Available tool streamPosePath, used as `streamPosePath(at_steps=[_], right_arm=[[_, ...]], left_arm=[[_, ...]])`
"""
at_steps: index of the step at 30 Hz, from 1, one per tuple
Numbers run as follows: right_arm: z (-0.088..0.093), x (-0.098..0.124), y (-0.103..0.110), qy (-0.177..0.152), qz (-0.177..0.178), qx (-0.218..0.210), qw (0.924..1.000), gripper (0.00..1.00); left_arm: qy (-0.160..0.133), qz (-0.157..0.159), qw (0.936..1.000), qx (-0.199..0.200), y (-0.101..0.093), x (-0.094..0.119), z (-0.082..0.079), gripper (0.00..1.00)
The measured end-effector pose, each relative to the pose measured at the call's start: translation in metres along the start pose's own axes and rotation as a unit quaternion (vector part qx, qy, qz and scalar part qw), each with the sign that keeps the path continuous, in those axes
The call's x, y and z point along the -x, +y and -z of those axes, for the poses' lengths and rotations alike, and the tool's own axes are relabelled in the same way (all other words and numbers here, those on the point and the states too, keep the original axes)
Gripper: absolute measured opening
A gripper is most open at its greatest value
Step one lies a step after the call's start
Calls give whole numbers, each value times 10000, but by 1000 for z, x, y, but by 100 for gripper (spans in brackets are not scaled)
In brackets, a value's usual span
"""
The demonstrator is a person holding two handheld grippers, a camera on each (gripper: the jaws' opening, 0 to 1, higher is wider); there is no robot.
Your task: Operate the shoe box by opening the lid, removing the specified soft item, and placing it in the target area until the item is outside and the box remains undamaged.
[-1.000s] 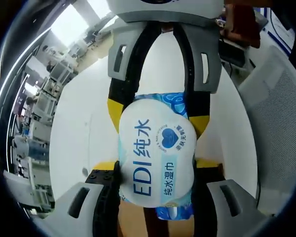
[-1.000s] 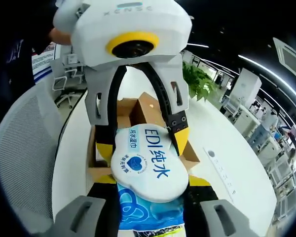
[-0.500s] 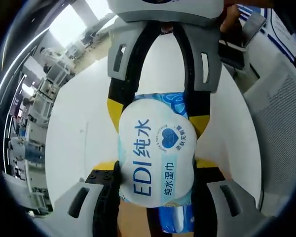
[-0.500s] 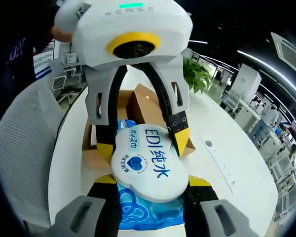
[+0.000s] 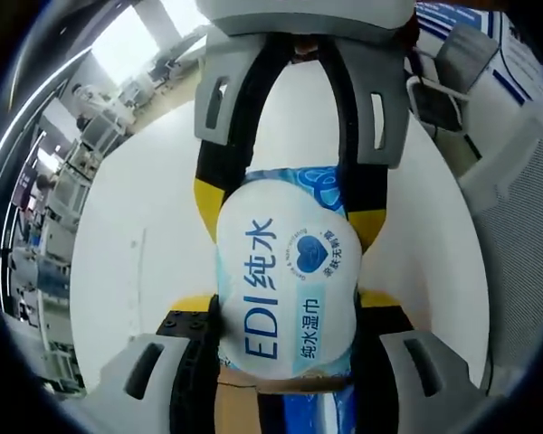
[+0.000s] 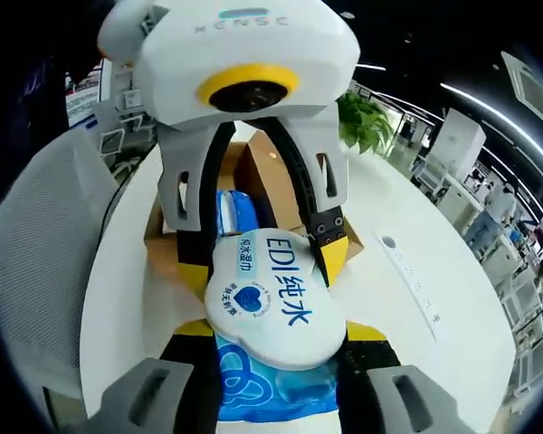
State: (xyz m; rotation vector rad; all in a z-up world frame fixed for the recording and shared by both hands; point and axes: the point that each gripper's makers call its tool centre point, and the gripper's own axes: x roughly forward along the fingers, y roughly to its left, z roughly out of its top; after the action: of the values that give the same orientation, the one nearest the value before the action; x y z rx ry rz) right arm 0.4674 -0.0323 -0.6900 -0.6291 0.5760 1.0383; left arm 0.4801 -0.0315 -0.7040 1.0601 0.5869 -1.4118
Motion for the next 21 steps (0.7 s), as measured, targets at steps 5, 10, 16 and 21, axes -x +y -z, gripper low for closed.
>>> streamPosePath(at_steps=[5,10,16,21], right_arm=[[7,-11,-2,30,-69,58,10000,46],[11,-19,-5,25,-80,69,9999,46],[18,-28,-6,56,-150,110,9998,46],[24,-34,-7,64,-144,61,9999,46]], left_arm=[[0,-21,10000,77,1,-10,8,58],[51,-31,9999,91,3,-17,14,58],[90,-22,9998,155,3,-27,19,58],[135,31,9998,130,2,-34,23,58]])
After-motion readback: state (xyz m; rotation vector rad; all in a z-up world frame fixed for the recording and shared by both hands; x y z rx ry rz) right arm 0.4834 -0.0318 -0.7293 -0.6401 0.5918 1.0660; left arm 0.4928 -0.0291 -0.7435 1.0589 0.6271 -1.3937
